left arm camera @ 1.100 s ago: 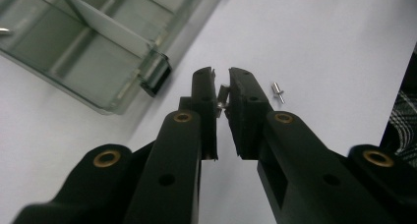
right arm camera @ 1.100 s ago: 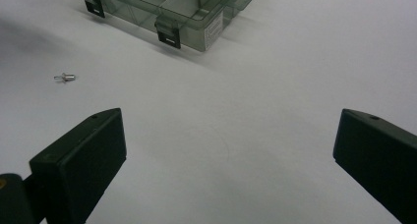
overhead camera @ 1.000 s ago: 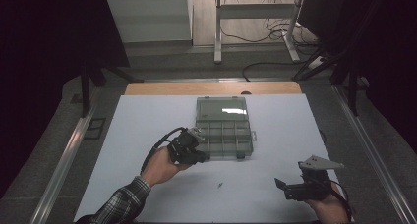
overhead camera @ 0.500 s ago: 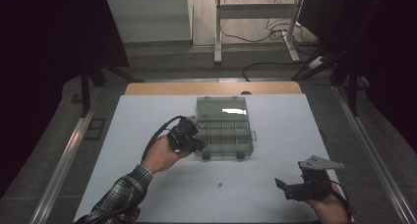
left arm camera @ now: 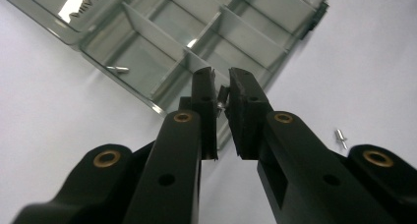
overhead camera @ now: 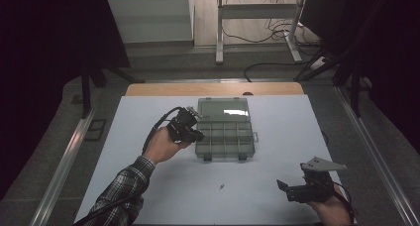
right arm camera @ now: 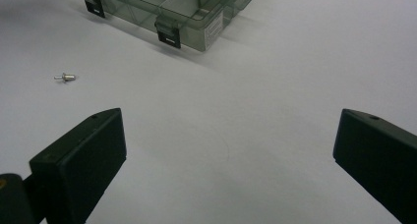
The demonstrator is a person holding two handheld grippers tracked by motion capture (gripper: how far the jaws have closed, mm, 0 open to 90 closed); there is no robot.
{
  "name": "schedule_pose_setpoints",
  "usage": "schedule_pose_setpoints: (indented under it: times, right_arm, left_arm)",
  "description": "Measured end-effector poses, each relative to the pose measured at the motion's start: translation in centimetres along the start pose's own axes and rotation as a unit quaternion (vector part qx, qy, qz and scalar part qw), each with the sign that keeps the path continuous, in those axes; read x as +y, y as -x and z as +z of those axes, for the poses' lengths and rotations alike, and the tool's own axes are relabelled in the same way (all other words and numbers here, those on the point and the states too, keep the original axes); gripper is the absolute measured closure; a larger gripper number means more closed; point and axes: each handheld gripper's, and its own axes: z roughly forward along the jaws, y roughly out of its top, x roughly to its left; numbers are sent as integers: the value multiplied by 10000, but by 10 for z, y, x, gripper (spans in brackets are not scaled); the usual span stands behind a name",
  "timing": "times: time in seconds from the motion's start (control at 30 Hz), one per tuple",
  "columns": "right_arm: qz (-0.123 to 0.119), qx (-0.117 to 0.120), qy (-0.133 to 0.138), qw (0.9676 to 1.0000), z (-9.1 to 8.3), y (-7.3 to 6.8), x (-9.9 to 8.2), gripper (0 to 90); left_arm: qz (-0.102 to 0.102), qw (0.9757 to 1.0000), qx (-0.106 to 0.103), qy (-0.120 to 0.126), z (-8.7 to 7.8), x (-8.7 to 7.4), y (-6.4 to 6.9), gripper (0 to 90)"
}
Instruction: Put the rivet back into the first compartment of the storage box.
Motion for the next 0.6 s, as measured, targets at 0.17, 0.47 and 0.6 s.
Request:
schedule_pose_setpoints:
  times: [0.17,0.47,0.6]
  right_arm:
    - [3,0,-1,10000,0,0,0,0]
    - [-4,9,-5,10000,0,0,0,0]
    - [6,7,-3,10000,0,0,0,0]
  left_arm:
    - [-27,9999,108,-11,0,7,-6,821]
    - [7,9996,269,-106,6,16,-16,821]
    - [-34,9995,308,-111,11,21,-19,820]
